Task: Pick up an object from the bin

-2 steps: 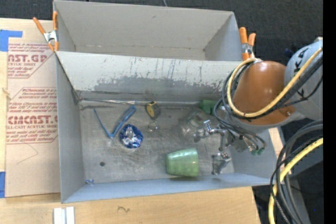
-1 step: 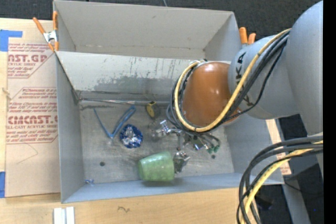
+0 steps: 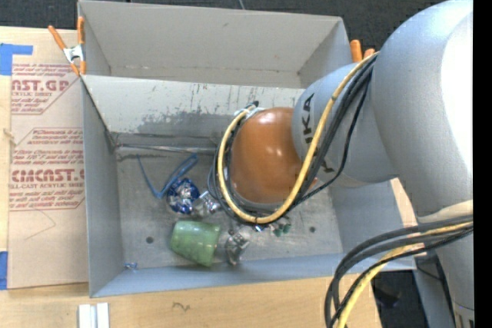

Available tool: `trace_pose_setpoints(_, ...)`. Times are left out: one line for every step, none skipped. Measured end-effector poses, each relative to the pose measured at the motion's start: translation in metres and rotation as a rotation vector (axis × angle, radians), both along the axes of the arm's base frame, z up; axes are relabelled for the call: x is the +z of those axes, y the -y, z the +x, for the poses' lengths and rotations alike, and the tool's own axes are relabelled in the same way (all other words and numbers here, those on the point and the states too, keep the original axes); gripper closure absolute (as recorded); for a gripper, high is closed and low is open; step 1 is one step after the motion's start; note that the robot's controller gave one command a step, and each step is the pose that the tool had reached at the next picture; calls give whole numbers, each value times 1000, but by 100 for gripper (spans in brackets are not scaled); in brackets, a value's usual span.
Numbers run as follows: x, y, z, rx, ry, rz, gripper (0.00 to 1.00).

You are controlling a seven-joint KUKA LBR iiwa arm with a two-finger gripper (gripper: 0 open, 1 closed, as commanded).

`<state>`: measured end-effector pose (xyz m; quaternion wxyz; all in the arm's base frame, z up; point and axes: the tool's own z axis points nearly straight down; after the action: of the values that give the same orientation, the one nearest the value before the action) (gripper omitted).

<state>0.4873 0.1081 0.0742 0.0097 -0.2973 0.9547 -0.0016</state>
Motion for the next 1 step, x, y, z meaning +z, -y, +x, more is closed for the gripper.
trace_pose_setpoints(2,-1,2,-4,6,3,100)
